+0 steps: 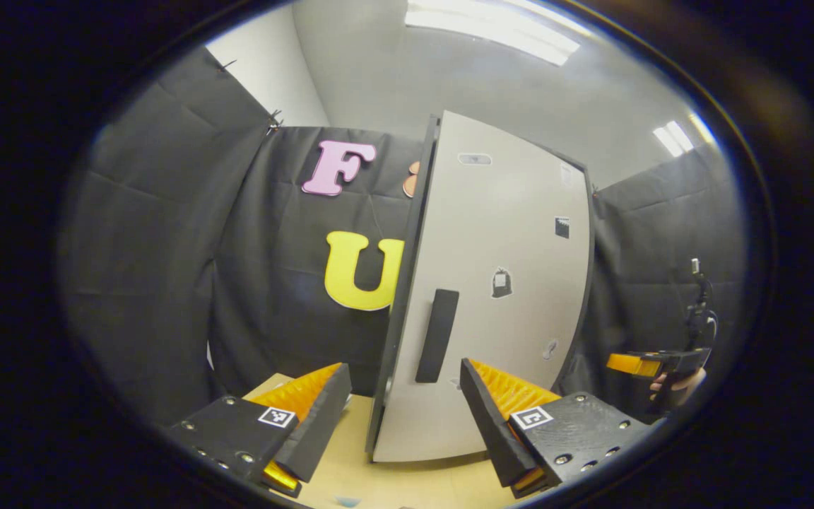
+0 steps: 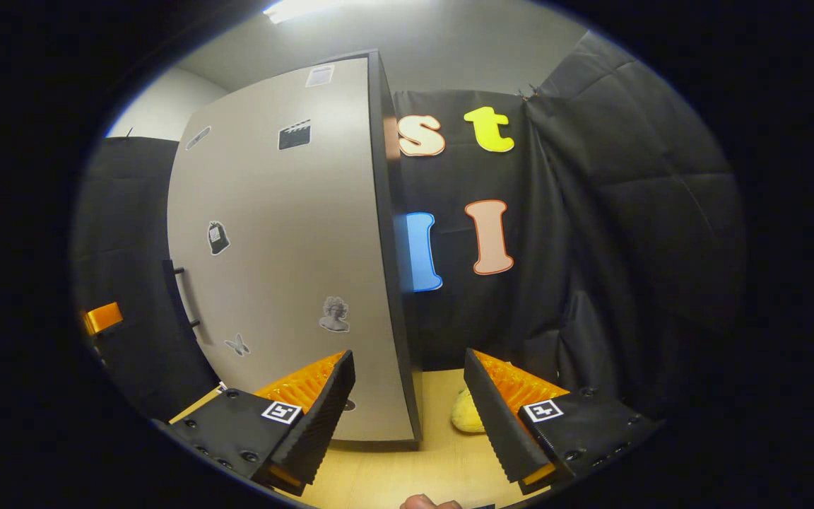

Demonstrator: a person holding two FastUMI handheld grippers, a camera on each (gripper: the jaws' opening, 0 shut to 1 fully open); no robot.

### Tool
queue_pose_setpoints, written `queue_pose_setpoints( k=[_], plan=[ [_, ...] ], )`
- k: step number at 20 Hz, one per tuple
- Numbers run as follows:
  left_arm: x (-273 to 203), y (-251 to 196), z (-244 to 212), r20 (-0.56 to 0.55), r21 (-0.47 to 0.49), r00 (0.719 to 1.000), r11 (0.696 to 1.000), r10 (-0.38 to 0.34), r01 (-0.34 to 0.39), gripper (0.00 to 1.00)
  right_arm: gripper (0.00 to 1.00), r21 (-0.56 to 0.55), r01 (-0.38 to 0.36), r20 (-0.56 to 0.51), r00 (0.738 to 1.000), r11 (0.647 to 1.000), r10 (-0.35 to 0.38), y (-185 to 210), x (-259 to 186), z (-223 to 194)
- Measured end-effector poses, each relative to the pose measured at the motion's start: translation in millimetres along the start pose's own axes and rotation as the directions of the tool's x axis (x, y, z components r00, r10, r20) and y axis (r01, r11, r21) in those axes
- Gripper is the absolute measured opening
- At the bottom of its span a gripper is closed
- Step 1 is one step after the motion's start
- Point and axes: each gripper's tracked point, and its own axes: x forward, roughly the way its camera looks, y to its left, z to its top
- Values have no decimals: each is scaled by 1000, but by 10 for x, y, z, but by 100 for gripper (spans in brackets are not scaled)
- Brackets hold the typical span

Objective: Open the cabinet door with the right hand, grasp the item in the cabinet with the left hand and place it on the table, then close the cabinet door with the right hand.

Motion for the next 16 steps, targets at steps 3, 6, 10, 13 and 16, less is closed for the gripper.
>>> queue_pose_setpoints(
  k=[3, 6, 10, 13, 16],
  plan=[
    [46, -16, -70, -8, -6, 1000, 1000, -29, 29, 95, 98, -30, 16, 26, 1000, 999, -15, 51, -2, 14],
    [31, -51, -201, -30, -67, 998, 996, -60, 58, 95, 98, -23, 42, 42, 998, 999, -41, 60, -27, -46],
    [-111, 183, -215, -38, -59, 999, 998, -28, 25, 95, 98, -12, 53, 36, 998, 999, -53, 147, 14, -149],
    [-183, 290, -263, -46, -37, 999, 999, -19, 17, 91, 98, -27, 54, 7, 999, 998, -54, 260, 87, -238],
    [-240, 391, -293, -53, -37, 998, 999, -30, 28, 91, 98, -28, 46, -5, 999, 999, -46, 439, 123, -278]
  ],
)
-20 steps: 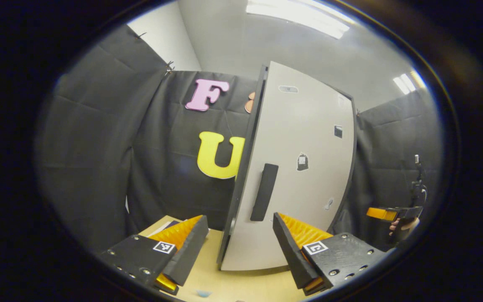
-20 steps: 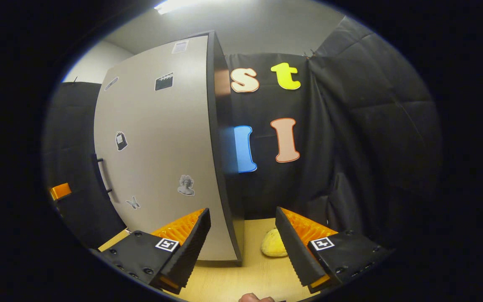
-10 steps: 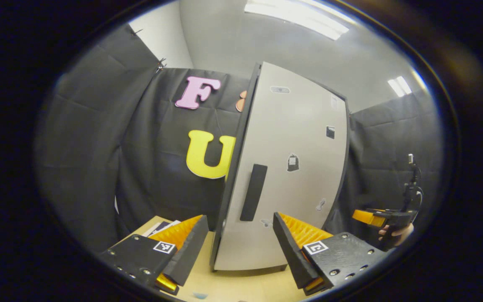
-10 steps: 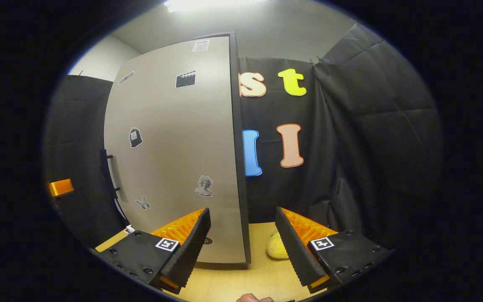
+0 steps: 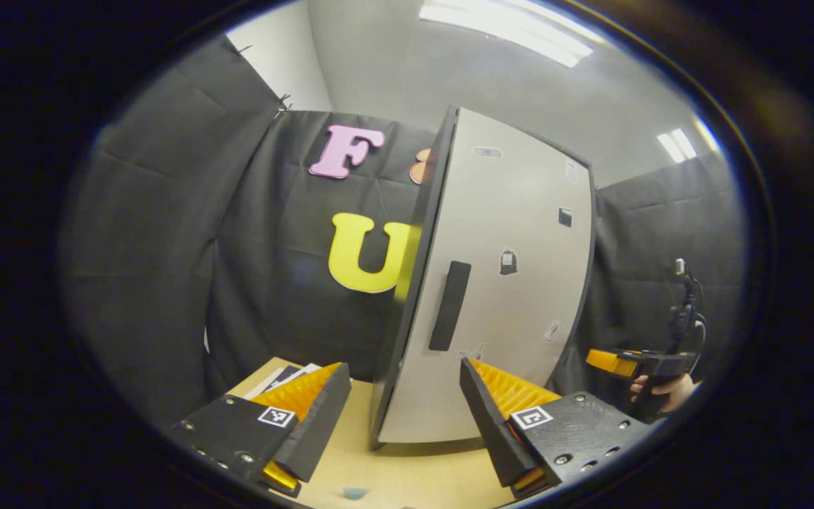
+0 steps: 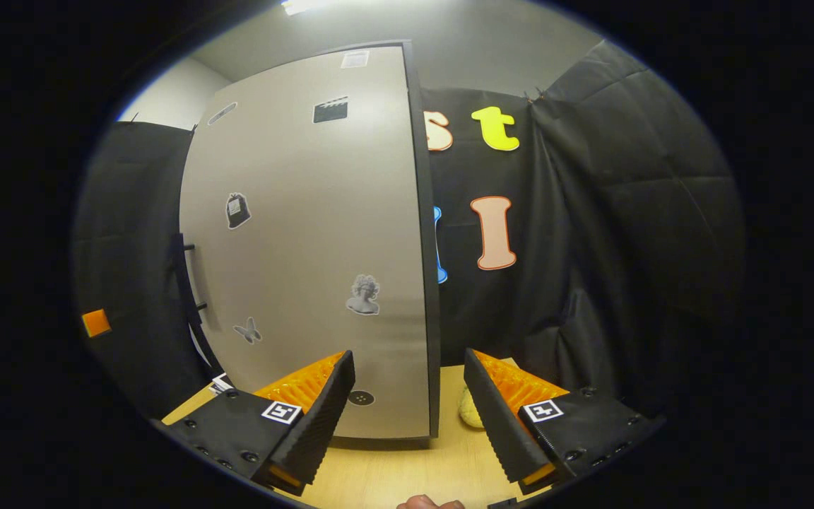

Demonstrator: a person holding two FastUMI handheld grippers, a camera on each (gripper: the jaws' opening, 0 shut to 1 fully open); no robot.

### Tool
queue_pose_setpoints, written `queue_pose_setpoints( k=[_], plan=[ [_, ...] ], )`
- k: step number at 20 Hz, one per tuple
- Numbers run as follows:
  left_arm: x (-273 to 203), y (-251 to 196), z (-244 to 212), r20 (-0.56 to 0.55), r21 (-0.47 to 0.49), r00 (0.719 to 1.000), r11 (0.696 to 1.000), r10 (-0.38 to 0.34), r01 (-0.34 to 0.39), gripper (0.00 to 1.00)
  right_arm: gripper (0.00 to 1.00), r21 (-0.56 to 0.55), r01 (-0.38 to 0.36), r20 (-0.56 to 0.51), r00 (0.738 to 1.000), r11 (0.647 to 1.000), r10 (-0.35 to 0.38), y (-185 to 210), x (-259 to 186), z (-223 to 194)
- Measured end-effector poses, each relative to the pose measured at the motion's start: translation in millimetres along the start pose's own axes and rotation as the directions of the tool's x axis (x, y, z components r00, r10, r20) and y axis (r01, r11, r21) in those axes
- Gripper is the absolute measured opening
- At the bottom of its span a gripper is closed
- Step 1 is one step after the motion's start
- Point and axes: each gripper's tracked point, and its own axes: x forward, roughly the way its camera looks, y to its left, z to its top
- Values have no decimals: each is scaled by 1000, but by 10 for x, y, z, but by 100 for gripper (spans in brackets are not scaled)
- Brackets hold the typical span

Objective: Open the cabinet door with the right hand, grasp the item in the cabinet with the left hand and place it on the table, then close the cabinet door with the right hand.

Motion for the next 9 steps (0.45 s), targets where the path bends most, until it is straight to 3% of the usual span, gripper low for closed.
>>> queue_pose_setpoints(
  k=[1, 3, 5, 6, 8, 9],
  plan=[
    [-9, 23, -13, 0, -19, 1000, 1000, -9, 9, 95, 98, -4, 0, -1, 1000, 1000, 0, 61, 22, -2],
    [-25, 138, -21, 2, -46, 1000, 999, -16, 16, 92, 98, -12, -1, -2, 1000, 1000, 1, 180, 35, -4],
    [-47, 304, -18, 2, -46, 1000, 999, 0, 0, 99, 98, -17, 2, -10, 1000, 1000, -3, 288, 64, -13],
    [-50, 389, -16, 0, -43, 1000, 999, 9, -9, 91, 98, -19, 3, -16, 1000, 1000, -4, 333, 68, -27],
    [-16, 489, -48, -6, -48, 1000, 999, 15, -15, 94, 98, -25, 16, -34, 999, 1000, -17, 368, 37, -76],
    [-11, 547, -78, -11, -55, 1000, 998, 17, -17, 95, 93, -24, 29, -43, 999, 999, -30, 361, 11, -112]
  ],
)
